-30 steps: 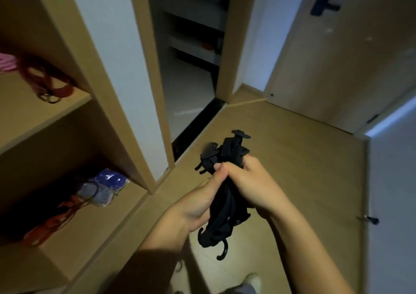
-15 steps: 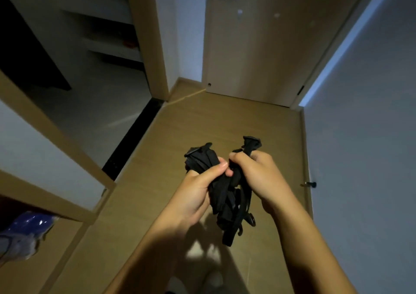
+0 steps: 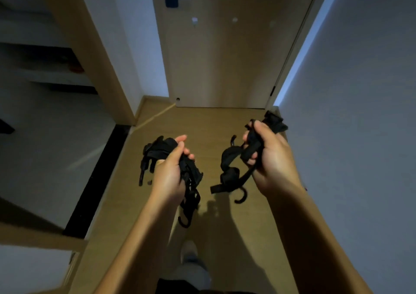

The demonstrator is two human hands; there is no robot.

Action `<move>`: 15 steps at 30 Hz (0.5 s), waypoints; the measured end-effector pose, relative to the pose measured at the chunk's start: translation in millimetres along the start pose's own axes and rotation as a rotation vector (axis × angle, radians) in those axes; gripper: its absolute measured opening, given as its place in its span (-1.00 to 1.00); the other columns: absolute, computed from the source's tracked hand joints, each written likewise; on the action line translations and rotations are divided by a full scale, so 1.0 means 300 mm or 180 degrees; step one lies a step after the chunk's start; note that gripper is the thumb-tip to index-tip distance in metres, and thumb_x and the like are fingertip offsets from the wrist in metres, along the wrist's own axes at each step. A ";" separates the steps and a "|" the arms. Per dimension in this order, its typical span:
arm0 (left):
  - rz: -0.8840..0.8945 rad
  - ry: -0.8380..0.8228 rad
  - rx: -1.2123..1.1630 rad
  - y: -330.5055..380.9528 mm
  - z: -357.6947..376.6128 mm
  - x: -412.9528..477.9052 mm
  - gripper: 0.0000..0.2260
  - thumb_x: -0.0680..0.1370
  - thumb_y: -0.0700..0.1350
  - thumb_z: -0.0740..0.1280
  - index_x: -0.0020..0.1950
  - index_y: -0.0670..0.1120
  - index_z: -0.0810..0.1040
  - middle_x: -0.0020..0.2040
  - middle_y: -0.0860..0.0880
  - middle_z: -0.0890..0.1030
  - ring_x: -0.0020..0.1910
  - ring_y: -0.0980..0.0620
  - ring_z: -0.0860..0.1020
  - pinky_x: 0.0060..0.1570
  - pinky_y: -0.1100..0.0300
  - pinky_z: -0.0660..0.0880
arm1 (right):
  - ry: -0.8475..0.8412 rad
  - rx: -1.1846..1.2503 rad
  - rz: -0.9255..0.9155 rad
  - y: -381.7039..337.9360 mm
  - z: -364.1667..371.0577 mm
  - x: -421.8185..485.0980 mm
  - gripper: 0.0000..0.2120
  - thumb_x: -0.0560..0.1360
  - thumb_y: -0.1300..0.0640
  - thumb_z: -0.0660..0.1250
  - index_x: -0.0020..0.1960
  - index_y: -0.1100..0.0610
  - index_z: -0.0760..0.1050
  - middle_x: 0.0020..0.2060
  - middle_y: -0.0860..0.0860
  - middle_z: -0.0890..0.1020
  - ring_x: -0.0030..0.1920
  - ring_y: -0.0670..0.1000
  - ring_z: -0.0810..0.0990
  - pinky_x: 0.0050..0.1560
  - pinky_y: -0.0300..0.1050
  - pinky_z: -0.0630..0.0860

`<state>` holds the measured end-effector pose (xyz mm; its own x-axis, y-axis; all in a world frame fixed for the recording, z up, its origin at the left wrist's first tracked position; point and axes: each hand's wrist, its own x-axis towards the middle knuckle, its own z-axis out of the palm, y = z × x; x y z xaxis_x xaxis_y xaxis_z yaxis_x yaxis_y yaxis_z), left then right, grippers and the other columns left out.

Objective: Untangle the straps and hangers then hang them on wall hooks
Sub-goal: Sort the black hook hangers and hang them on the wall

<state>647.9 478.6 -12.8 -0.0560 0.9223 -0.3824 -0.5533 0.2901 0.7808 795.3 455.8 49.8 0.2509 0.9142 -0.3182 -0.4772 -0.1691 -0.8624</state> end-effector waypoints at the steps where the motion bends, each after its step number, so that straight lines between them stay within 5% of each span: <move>1: 0.0067 -0.0176 0.0289 0.021 0.025 0.045 -0.85 0.52 -0.06 0.28 -0.16 0.01 0.64 -0.45 0.08 0.44 -0.41 0.11 0.45 -0.21 0.18 0.37 | 0.0043 -0.0157 -0.0092 -0.021 0.033 0.053 -0.88 0.57 0.14 0.18 -0.13 0.13 0.40 -0.33 0.01 0.48 -0.51 -0.13 0.29 -0.57 -0.36 0.27; 3: 0.0219 -0.0695 0.0733 0.068 0.087 0.118 -0.89 0.44 -0.01 0.35 -0.20 0.00 0.65 -0.44 0.09 0.46 -0.35 0.09 0.44 -0.26 0.19 0.38 | 0.0061 -0.0444 -0.0158 -0.052 0.105 0.151 -0.89 0.56 0.18 0.19 -0.14 0.12 0.39 -0.29 -0.01 0.51 -0.47 -0.13 0.34 -0.51 -0.36 0.35; 8: 0.0650 -0.2262 0.1028 0.169 0.249 0.310 -0.91 0.47 -0.41 0.26 -0.06 -0.28 0.48 -0.28 0.03 0.56 -0.25 0.13 0.56 -0.20 0.30 0.51 | -0.0329 -0.0117 -0.0090 -0.087 0.216 0.372 -0.92 0.55 0.30 0.16 -0.12 0.25 0.38 -0.38 0.07 0.46 -0.41 -0.05 0.47 -0.33 -0.22 0.46; 12: 0.1092 -0.1610 0.1987 0.194 0.310 0.498 -0.78 0.38 -0.27 0.44 -0.01 -0.12 0.55 -0.13 -0.11 0.62 -0.07 -0.04 0.62 -0.02 0.09 0.56 | -0.0645 0.0184 0.0072 -0.129 0.240 0.561 -0.96 0.54 0.32 0.15 -0.08 0.26 0.36 -0.36 0.08 0.40 -0.44 -0.07 0.42 -0.40 -0.28 0.42; 15: 0.0969 -0.1389 0.2200 0.210 0.377 0.638 -0.89 0.42 -0.23 0.43 -0.17 -0.19 0.51 -0.31 -0.05 0.60 -0.28 0.02 0.59 -0.22 0.14 0.56 | -0.0626 0.0458 0.0073 -0.157 0.258 0.708 -0.93 0.50 0.33 0.18 -0.13 0.23 0.41 -0.31 0.05 0.49 -0.35 -0.06 0.52 -0.19 -0.18 0.47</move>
<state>696.2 702.3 19.2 0.2821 0.9594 0.0048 0.0702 -0.0256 0.9972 806.0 686.4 53.3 0.0764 0.9672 -0.2421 -0.5995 -0.1495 -0.7863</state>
